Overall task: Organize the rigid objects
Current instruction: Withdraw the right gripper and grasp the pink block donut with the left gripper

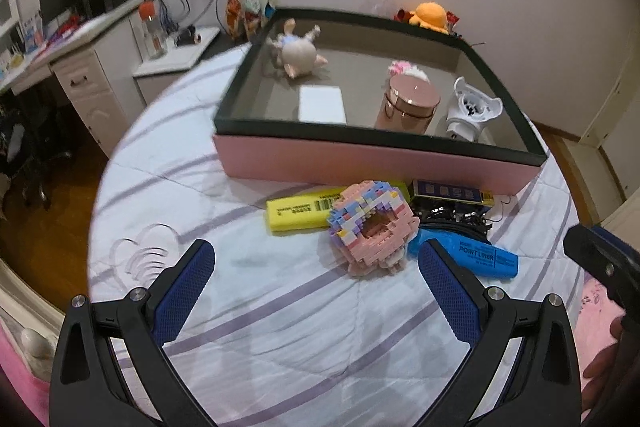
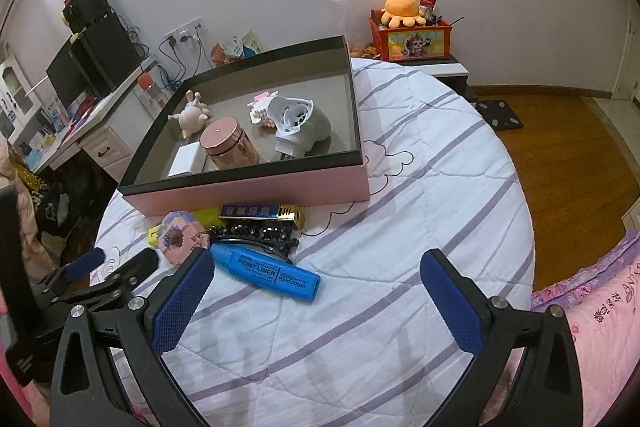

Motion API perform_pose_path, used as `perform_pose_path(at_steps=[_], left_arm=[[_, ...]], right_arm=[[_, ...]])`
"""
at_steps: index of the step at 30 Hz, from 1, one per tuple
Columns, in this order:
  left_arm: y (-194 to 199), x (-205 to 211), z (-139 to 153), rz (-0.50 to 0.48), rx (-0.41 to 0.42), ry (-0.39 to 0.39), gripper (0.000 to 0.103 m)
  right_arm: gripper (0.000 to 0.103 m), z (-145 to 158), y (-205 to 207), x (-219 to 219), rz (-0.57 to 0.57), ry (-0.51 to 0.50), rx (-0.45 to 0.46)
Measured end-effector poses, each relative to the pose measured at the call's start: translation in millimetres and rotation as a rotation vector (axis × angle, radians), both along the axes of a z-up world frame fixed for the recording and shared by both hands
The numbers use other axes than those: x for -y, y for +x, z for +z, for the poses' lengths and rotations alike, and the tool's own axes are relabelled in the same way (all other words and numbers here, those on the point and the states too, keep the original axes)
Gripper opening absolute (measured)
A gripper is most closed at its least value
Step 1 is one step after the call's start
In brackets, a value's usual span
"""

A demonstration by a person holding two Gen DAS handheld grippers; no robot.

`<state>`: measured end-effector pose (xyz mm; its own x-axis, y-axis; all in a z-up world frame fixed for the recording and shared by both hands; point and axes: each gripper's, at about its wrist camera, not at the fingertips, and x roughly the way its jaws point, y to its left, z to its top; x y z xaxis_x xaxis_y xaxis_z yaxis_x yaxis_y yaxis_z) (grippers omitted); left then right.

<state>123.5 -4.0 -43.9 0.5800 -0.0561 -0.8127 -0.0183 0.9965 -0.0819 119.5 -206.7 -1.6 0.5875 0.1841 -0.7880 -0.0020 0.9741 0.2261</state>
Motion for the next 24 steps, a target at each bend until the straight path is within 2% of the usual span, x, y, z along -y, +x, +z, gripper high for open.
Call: perform_pose_path(at_steps=[9, 15, 17, 21, 22, 24], left_arm=[[29.6, 17.3, -22.5, 0.009, -0.048, -0.018, 0.102], [39.8, 19.3, -29.3, 0.027, -0.047, -0.031, 0.098], [41.4, 15.3, -32.0, 0.037, -0.048, -0.047, 0.086], [37.6, 5.2, -30.9, 0.039, -0.031, -0.071, 0.071], [35.9, 2.9, -30.8, 0.038, -0.028, -0.069, 0.064], [31.7, -1.6, -31.4, 0.034, -0.028, -0.069, 0.060]], right_arm=[[0.103, -13.8, 11.3, 4.5, 0.003, 0.000, -0.037], [0.103, -22.3, 18.9, 8.2, 0.006, 0.005, -0.057], [0.103, -23.9, 20.7, 9.6, 0.008, 0.007, -0.061], [0.103, -25.3, 22.9, 11.5, 0.005, 0.011, -0.063], [0.103, -25.5, 22.9, 11.3, 0.005, 0.012, -0.064], [0.103, -25.6, 23.9, 10.5, 0.008, 0.014, -0.064]])
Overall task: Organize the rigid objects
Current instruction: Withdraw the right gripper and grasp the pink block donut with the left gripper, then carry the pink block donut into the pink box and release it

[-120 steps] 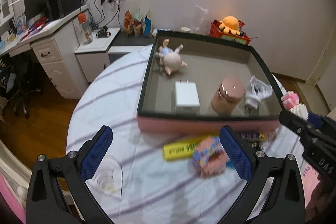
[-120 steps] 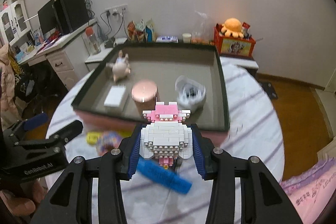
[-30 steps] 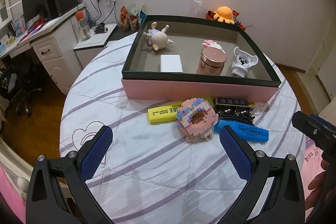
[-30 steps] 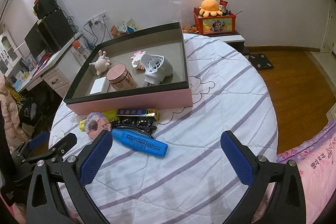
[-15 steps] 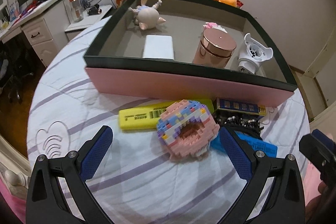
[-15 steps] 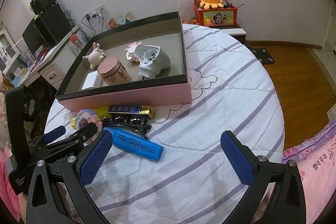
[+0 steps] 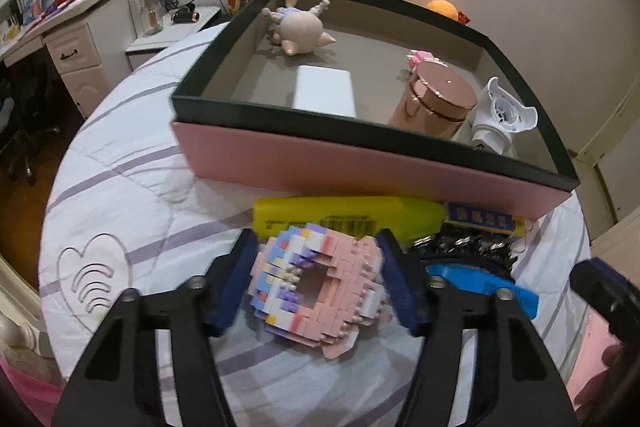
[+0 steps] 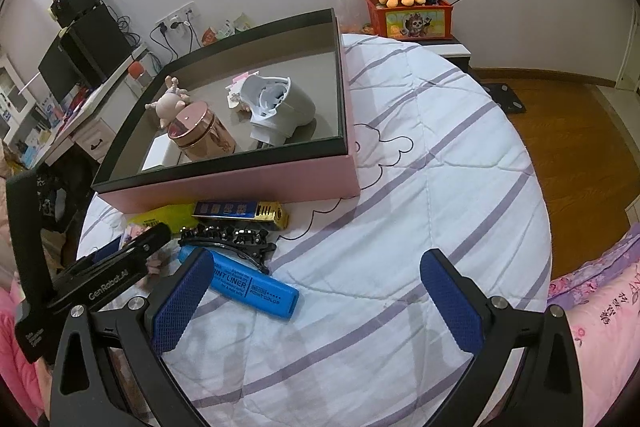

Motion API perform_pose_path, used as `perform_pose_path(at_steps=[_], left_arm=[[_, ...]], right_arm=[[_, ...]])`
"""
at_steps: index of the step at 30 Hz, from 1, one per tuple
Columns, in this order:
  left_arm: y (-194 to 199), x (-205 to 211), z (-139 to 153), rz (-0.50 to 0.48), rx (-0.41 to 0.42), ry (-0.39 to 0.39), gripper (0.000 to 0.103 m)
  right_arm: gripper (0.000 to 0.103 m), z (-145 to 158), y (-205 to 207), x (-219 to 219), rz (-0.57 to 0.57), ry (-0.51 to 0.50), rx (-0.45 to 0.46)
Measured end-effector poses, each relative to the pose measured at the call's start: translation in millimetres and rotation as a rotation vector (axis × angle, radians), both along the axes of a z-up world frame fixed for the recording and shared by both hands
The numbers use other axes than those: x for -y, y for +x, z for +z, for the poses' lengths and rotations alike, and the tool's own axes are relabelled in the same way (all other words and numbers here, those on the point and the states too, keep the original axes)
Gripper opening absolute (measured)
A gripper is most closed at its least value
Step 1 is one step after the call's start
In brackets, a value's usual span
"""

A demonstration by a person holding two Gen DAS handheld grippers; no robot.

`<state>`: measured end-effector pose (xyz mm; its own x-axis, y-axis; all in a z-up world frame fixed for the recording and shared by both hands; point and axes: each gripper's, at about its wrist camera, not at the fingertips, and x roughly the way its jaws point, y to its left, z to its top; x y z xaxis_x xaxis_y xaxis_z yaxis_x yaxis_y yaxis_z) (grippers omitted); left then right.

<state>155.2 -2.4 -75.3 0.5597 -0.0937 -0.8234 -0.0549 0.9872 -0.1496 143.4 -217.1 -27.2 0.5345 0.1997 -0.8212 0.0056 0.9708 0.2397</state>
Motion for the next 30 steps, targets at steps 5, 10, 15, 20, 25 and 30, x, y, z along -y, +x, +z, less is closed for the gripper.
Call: perform_pose_path(at_steps=[5, 10, 15, 20, 25, 30], left_arm=[[-11.4, -7.3, 1.6, -0.017, 0.008, -0.011, 0.060], [-19.0, -12.5, 7.2, -0.023, 0.011, -0.011, 0.060], [-23.6, -16.4, 19.0, -0.022, 0.034, 0.001, 0.060], [-21.3, -14.6, 35.2, -0.034, 0.071, 0.024, 0.060], [-1.7, -16.5, 58.3, -0.048, 0.125, 0.036, 0.060], [33.7, -15.7, 78.4, -0.059, 0.178, 0.053, 0.060]], right_arm=[[0.103, 1.8, -0.3, -6.2, 0.015, 0.000, 0.004], [0.103, 4.1, -0.9, -10.1, 0.024, 0.000, 0.010], [0.103, 5.3, 0.0, -10.7, 0.023, 0.001, 0.013], [0.103, 7.3, 3.4, -14.5, 0.027, 0.002, 0.018], [0.103, 12.1, 12.2, -16.6, 0.027, -0.002, 0.031], [0.103, 18.1, 27.6, -19.2, 0.024, -0.006, 0.046]])
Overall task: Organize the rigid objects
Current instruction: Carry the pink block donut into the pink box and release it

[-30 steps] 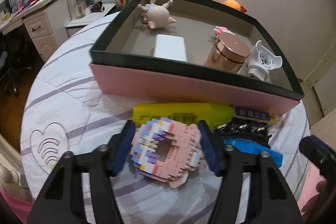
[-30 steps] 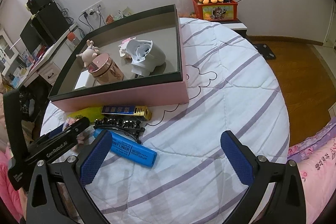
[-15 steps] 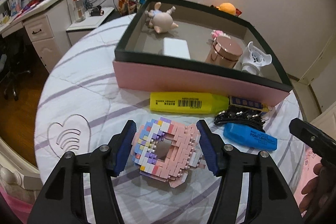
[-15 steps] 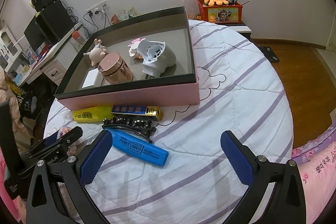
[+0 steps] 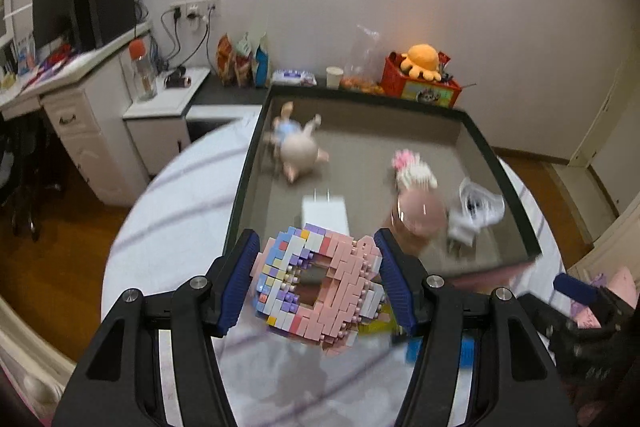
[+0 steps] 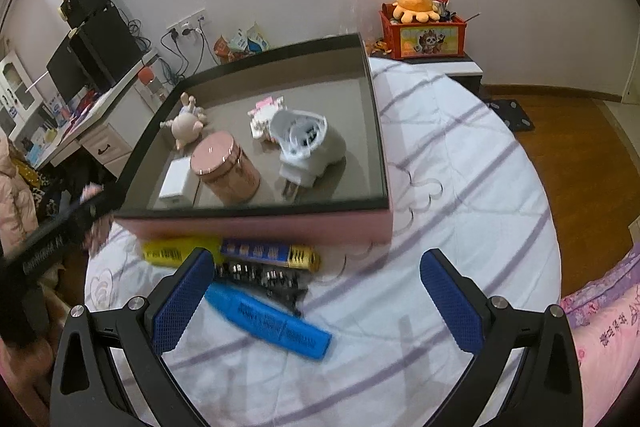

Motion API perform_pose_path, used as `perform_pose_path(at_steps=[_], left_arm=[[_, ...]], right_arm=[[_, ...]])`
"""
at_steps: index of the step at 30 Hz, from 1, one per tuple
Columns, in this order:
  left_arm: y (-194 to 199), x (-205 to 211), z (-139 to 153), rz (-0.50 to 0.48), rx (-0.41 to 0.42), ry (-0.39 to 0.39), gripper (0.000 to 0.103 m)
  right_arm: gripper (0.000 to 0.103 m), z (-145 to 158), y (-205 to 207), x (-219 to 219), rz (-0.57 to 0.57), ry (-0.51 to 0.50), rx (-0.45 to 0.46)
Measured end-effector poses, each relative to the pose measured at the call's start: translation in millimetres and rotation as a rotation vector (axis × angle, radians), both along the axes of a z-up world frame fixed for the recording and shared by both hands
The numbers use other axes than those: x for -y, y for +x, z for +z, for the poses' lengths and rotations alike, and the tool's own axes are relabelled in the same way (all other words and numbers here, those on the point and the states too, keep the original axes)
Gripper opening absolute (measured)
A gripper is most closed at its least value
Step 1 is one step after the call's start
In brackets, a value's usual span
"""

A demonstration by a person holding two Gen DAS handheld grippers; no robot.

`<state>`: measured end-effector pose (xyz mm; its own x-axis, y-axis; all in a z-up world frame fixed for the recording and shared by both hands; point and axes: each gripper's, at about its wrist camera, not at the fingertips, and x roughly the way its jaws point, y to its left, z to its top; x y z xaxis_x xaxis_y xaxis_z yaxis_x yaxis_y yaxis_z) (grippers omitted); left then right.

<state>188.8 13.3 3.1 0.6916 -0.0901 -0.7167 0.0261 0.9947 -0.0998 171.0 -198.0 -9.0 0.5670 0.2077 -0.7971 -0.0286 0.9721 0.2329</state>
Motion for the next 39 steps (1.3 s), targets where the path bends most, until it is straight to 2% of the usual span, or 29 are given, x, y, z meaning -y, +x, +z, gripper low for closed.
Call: perform_pose_path(at_steps=[7, 14, 18, 20, 23, 24, 26, 27, 28, 32, 39], left_arm=[[53.3, 3.6, -15.9, -0.025, -0.045, -0.009, 0.060], [90.8, 1.4, -33.3, -0.032, -0.080, -0.002, 0.060], [102.0, 2.1, -45.0, -0.034, -0.120, 0.005, 0.060], [103.5, 5.5, -47.1, -0.031, -0.118, 0.035, 0.061], [104.5, 8.0, -47.4, -0.028, -0.125, 0.038, 0.062], [104.3, 9.0, -47.6, -0.026, -0.127, 0.040, 0.063], [103.7, 10.5, -46.3, -0.023, -0.130, 0.039, 0.079], [103.4, 11.9, -44.3, -0.028, -0.125, 0.025, 0.082], [102.0, 14.4, -42.1, -0.035, -0.121, 0.021, 0.090], [96.2, 16.5, -36.8, -0.037, -0.115, 0.047, 0.093], [76.5, 6.8, -17.3, -0.021, -0.068, 0.012, 0.099]], right_arm=[[0.103, 12.9, 32.3, -8.5, 0.006, -0.015, 0.035], [0.103, 11.9, 62.7, -6.6, -0.011, -0.017, 0.038], [0.103, 7.7, 73.3, -6.4, -0.014, -0.016, 0.031], [0.103, 3.8, 77.4, -6.1, -0.013, -0.016, 0.022], [0.103, -0.4, 79.0, -5.8, -0.012, -0.011, 0.012], [0.103, -0.8, 79.2, -6.2, -0.011, -0.010, 0.010], [0.103, -0.4, 78.7, -6.4, -0.010, -0.009, 0.011], [0.103, 0.3, 77.8, -6.7, -0.009, -0.010, 0.012], [0.103, 0.8, 77.4, -6.8, -0.009, -0.011, 0.013], [0.103, 4.8, 73.0, -7.5, -0.008, -0.014, 0.021], [0.103, 14.9, 58.7, -7.1, -0.010, -0.016, 0.040]])
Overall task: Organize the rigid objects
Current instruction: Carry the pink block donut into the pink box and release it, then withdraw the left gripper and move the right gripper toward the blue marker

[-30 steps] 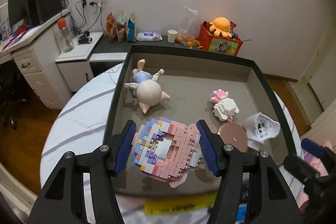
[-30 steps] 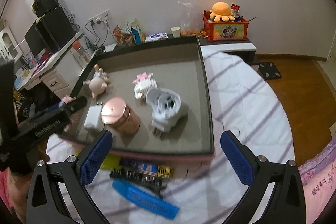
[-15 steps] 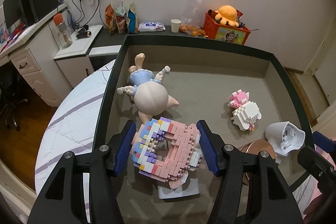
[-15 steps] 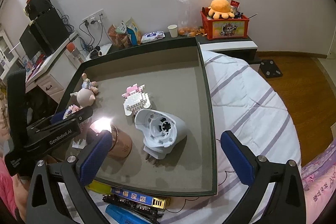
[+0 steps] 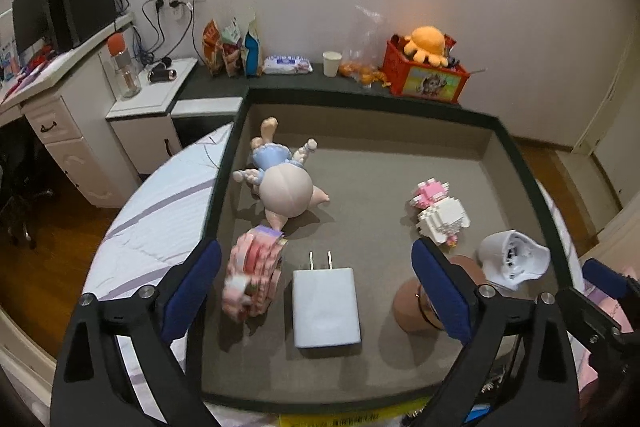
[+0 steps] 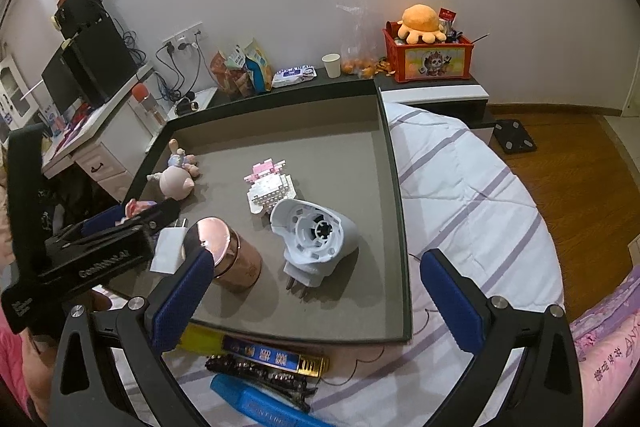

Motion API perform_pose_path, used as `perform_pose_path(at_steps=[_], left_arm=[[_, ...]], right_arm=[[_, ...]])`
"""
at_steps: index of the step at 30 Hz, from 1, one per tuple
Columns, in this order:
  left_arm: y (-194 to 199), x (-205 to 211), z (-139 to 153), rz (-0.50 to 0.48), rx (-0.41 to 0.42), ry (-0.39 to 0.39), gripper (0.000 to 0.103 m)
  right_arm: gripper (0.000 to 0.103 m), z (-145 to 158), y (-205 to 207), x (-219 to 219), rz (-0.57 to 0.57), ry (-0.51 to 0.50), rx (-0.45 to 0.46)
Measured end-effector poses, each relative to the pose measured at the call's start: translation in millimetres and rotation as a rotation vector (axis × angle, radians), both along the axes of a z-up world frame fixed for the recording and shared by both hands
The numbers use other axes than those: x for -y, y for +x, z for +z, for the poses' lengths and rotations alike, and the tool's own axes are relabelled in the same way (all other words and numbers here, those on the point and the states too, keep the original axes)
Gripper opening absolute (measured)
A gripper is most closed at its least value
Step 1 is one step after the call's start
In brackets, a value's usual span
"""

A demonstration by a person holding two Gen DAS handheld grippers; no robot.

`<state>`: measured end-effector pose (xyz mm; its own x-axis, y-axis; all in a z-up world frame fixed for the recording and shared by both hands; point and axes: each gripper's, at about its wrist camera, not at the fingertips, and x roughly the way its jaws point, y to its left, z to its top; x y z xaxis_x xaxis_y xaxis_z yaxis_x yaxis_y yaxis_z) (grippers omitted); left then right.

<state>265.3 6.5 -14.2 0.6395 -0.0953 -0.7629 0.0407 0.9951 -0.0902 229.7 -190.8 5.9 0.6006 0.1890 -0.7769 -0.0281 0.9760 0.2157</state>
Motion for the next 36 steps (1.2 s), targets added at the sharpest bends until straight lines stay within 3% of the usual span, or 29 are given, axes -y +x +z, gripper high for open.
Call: perform_pose_path(at_steps=[4, 18, 36], left_arm=[[-17.9, 1.8, 12.3, 0.009, 0.018, 0.053, 0.103], [-84.0, -3.1, 29.4, 0.002, 0.011, 0.029, 0.103], [-148.8, -14.8, 33.5, 0.039, 0.015, 0.049, 0.103]], right_arm=[[0.103, 6.3, -9.5, -0.9, 0.002, 0.000, 0.013], [0.103, 27.0, -54.8, -1.7, -0.018, -0.005, 0.057], [0.103, 20.3, -107.1, -3.6, 0.026, -0.021, 0.033]])
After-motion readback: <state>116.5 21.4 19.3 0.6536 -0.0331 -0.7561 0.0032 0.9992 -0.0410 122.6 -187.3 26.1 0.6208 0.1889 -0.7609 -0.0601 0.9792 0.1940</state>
